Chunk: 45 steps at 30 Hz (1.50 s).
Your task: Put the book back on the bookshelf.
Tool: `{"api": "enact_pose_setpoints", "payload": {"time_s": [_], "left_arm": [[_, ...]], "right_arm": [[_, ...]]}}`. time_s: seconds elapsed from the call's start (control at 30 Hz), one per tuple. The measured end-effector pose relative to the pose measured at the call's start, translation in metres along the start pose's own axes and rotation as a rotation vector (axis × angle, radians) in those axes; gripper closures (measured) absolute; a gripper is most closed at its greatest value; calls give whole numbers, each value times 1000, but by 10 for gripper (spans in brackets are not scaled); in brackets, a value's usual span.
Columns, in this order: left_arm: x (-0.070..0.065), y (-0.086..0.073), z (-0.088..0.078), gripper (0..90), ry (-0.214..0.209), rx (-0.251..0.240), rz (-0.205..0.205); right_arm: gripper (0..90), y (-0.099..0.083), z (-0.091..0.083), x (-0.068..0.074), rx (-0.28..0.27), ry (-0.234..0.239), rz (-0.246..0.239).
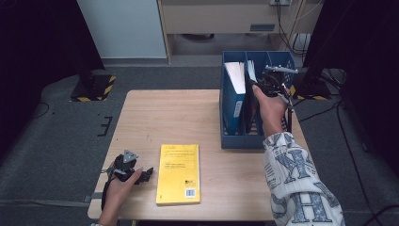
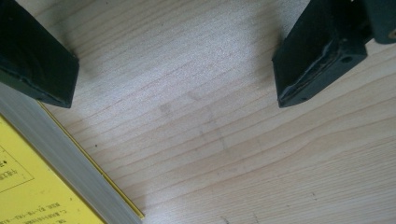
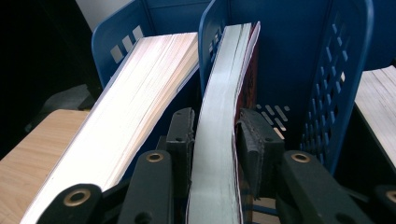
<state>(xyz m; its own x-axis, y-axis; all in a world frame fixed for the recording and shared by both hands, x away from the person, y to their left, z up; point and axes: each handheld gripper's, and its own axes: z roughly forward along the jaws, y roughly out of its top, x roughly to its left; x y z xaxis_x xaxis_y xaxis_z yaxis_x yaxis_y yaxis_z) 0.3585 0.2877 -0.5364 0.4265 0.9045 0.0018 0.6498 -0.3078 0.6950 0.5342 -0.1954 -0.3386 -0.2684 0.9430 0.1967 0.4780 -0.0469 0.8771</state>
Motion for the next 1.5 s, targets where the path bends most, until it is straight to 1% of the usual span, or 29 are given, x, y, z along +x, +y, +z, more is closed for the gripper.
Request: {"api": "enact_pose_setpoints", "payload": {"time_s": [0.03, 0.1, 0.13, 0.2, 0.3, 0.37, 0.5, 0.53, 0.57, 0.7, 0.73, 0.77, 0.8, 0.83, 0.9, 0.93, 1.1, 1.13, 1.17, 1.2, 1.3, 1.4, 1.5], "left_arm": [[0, 0, 0, 0, 0, 0, 0], [0, 0, 0, 0, 0, 0, 0], [0, 0, 0, 0, 0, 0, 0], [0, 0, 0, 0, 0, 0, 0], [0, 0, 0, 0, 0, 0, 0], [0, 0, 0, 0, 0, 0, -1], [0, 0, 0, 0, 0, 0, 0], [0, 0, 0, 0, -1, 0, 1], [0, 0, 0, 0, -1, 0, 1], [0, 0, 0, 0, 0, 0, 1], [0, 0, 0, 0, 0, 0, 0], [0, 0, 0, 0, 0, 0, 0], [0, 0, 0, 0, 1, 0, 0], [0, 0, 0, 0, 0, 0, 0], [0, 0, 0, 0, 0, 0, 1], [0, 0, 0, 0, 1, 0, 0], [0, 0, 0, 0, 1, 0, 1], [-1, 0, 0, 0, 1, 0, 1], [-1, 0, 0, 0, 1, 0, 1], [-1, 0, 0, 0, 1, -1, 1], [-1, 0, 0, 0, 1, 0, 2], [-1, 0, 0, 0, 1, -1, 1], [-1, 0, 0, 0, 1, -1, 1]], "right_arm": [[654, 0, -1, -1, -2, 6, 8], [638, 0, -2, -2, -5, 7, 6], [610, 0, -4, -3, -8, 13, 8], [607, 0, -4, -3, -9, 19, 10], [575, 0, -8, -5, -16, 33, 9], [566, 0, -9, -5, -16, 35, 7], [519, 1, -13, -5, -27, 35, 3], [499, 1, -15, -5, -22, 45, 3], [499, 1, -15, -5, -22, 45, 3], [459, 1, -22, -6, -29, 47, -14], [430, 1, -25, -6, -24, 52, -23], [430, 1, -25, -6, -24, 52, -23], [403, 2, -29, -5, -32, 54, -33], [403, 2, -29, -5, -32, 54, -33], [381, 1, -33, -6, -37, 66, -37], [360, 0, -36, -5, -42, 71, -51], [318, -4, -44, -6, -49, 83, -71], [298, -7, -47, -5, -54, 79, -90], [298, -7, -47, -5, -54, 79, -90], [275, -10, -51, -4, -53, 77, -114], [257, -14, -54, -4, -55, 85, -126], [242, -18, -58, -5, -62, 85, -123], [224, -20, -61, -7, -56, 85, -126]]}}
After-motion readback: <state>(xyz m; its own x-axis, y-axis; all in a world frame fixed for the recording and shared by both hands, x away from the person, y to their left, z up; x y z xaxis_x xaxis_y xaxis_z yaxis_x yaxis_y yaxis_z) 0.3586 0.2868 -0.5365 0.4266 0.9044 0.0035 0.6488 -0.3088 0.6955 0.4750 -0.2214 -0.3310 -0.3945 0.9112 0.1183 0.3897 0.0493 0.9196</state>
